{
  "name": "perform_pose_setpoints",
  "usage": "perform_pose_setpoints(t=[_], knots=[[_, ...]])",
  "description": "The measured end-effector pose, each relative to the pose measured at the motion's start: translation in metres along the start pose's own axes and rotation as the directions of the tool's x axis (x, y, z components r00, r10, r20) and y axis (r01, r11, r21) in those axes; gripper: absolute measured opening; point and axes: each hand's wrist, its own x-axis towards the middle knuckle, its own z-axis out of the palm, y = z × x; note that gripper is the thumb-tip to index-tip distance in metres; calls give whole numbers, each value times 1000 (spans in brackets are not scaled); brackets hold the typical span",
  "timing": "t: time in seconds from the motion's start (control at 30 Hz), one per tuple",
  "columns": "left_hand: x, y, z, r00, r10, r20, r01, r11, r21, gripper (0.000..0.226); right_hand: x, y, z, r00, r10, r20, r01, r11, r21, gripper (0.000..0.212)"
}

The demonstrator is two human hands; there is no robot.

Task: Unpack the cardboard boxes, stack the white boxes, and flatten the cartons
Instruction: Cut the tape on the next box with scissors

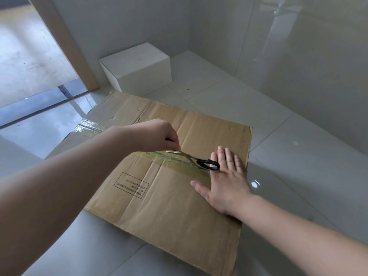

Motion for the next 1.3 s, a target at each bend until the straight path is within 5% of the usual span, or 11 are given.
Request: perform_pose_setpoints(t=[0.43,0.7,0.87,1.07,1.3], knots=[[-3,-18,-3,1000,6,-13,-6,1000,-18,10,0,1,5,999,-10,-38,9,999,-37,107],[-19,-79,-18,988,-156,-22,155,986,-56,7,-5,-3,-8,1000,2,26,-1,1000,-21,104],[-14,-77,-20,990,-132,-42,131,991,-29,6,-15,-21,-28,980,-133,-149,150,982,113,57],[-16,-78,-18,989,-132,-59,131,991,-24,4,-5,-34,-39,1000,-1,-25,5,983,181,39],[-18,-74,-19,990,-123,-69,124,992,1,5,17,-34,-42,993,120,17,-121,986,115,45]])
